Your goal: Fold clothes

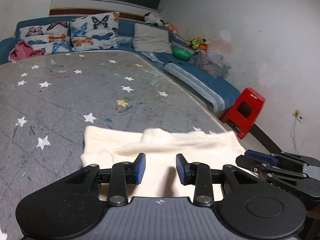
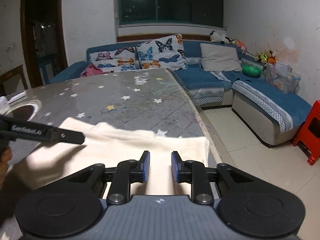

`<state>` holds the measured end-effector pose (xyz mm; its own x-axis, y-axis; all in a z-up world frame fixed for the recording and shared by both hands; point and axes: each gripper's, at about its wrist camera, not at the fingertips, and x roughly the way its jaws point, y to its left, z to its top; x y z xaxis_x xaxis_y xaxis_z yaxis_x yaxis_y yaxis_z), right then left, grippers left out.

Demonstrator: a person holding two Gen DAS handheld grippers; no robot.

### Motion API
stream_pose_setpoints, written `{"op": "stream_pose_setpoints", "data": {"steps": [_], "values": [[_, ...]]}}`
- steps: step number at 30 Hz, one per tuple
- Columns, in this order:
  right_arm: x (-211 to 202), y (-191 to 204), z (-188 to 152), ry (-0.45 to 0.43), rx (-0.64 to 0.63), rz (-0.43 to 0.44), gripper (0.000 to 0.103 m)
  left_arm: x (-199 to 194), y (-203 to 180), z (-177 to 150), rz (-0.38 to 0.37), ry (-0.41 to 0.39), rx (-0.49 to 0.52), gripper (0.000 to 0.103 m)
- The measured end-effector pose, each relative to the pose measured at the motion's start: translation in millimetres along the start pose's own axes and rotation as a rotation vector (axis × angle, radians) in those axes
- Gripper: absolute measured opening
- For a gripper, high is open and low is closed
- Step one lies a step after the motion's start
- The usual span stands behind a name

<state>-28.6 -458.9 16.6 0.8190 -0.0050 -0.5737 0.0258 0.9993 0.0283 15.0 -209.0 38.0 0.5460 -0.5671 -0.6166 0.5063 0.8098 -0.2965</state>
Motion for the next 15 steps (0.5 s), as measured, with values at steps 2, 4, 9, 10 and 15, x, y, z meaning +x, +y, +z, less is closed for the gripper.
{"op": "stream_pose_setpoints", "data": {"steps": [2, 4, 9, 10, 15], "values": [[-15, 3, -8, -0.004, -0.011, 0.012, 0.028, -9, -7, -8, -0.020, -0.005, 0.023, 0.036], [-26, 6, -17, -0.003, -0.028, 0.020, 0.028, -18, -14, -15, -0.040, -0.009, 0.046, 0.036], [-42, 10, -37, -0.002, -0.013, 0.026, 0.029, -26, -32, -35, -0.057, -0.005, 0.110, 0.036], [-42, 10, -41, -0.001, -0.006, 0.025, 0.029, -26, -35, -38, -0.059, -0.001, 0.120, 0.036], [-42, 11, -48, -0.004, -0.008, 0.018, 0.030, -23, -40, -48, -0.051, 0.013, 0.141, 0.036]]}}
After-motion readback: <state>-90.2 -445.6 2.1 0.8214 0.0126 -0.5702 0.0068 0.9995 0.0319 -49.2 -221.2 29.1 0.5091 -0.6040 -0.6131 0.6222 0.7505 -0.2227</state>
